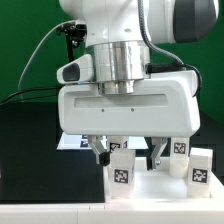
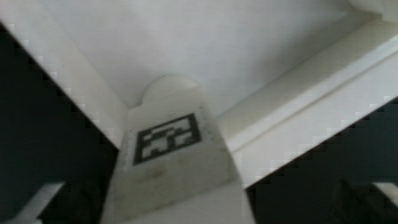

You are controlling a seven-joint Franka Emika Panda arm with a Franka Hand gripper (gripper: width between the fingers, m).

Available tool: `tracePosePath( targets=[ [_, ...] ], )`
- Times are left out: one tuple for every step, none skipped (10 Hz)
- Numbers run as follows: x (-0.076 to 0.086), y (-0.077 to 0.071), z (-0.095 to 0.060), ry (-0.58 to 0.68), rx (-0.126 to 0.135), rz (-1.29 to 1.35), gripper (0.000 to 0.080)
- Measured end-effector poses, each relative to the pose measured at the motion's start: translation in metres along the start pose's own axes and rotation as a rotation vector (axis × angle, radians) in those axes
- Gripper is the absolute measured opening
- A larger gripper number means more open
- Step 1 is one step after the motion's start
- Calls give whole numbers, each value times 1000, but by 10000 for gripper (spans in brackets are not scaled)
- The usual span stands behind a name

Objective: Assemble square table

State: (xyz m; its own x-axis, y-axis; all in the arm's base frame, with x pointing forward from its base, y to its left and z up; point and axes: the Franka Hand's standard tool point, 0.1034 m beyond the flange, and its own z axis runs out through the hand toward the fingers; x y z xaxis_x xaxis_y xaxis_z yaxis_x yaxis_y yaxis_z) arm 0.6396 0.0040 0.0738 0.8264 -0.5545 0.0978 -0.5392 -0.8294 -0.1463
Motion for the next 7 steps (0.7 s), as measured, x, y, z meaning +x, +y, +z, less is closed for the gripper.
tracePosePath(
  targets=[
    [0, 0, 0, 0, 0, 43, 558],
    [1, 3, 1, 1, -4, 139, 374],
    [3, 9, 1, 6, -14, 302, 295],
    [2, 10, 1, 10, -19, 466, 295],
    [2, 12, 1, 10, -20, 618, 295],
    [0, 12, 1, 1, -17, 814, 293],
    [-1, 10, 1, -9, -11, 979, 293]
  ],
)
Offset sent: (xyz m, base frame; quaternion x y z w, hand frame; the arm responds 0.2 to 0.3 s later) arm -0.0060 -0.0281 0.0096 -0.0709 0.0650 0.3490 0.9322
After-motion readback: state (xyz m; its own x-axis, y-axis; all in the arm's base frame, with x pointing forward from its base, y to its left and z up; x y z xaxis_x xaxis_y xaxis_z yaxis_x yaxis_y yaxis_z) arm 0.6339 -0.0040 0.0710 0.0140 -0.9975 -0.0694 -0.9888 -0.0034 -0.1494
